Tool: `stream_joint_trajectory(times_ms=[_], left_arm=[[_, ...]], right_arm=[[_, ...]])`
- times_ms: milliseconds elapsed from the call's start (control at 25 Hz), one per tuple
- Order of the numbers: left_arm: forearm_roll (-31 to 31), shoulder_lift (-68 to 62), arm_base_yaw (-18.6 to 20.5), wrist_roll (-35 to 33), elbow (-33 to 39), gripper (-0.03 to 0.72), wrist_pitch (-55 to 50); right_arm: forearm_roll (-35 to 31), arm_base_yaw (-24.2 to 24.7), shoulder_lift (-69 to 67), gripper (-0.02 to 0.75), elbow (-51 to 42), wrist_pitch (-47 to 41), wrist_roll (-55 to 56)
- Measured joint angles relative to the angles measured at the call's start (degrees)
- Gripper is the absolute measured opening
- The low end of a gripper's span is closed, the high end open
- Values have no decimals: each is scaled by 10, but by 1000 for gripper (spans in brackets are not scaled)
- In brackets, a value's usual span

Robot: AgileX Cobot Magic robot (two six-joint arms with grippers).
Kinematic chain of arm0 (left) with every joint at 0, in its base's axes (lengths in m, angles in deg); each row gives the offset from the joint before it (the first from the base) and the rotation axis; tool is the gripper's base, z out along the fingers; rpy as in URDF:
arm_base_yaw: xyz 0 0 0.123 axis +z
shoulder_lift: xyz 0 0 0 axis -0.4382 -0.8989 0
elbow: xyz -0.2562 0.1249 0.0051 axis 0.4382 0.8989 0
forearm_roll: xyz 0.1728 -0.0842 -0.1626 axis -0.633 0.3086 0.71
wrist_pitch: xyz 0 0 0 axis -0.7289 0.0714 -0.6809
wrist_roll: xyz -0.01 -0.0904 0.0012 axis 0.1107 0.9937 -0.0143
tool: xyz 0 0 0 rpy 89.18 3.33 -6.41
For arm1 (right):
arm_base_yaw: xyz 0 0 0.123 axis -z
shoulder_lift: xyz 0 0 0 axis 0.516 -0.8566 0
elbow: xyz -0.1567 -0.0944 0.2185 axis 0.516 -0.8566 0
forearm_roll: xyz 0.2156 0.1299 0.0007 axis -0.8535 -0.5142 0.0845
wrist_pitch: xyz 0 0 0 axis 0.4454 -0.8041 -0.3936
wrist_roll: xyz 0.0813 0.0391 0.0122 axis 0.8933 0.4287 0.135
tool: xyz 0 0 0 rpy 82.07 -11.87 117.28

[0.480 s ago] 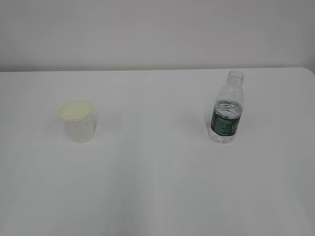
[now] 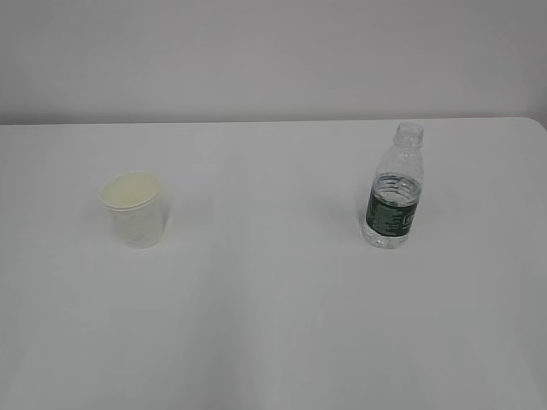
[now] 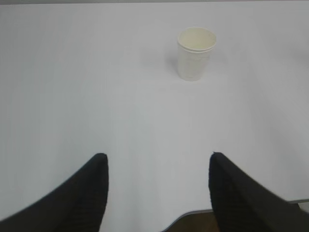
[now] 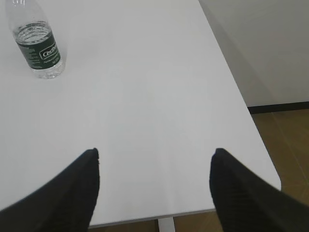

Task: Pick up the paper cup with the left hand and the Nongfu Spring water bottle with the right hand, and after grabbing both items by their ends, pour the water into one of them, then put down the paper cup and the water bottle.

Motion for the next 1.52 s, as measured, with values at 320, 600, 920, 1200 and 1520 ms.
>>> stream_joint_trajectory(times_ms=[320, 600, 920, 1200, 1520], left_arm=[[0, 0, 0, 0, 0, 451, 0], [0, 0, 0, 0, 0, 442, 0], [0, 0, 0, 0, 0, 440, 0], [38, 0, 0, 0, 0, 438, 6], [46, 0, 0, 0, 0, 430, 7]], right_arm=[[0, 0, 0, 541, 0, 0, 0], [0, 0, 0, 541, 0, 0, 0], [0, 0, 0, 540, 0, 0, 0], [0, 0, 0, 541, 0, 0, 0], [2, 0, 0, 540, 0, 0, 0]])
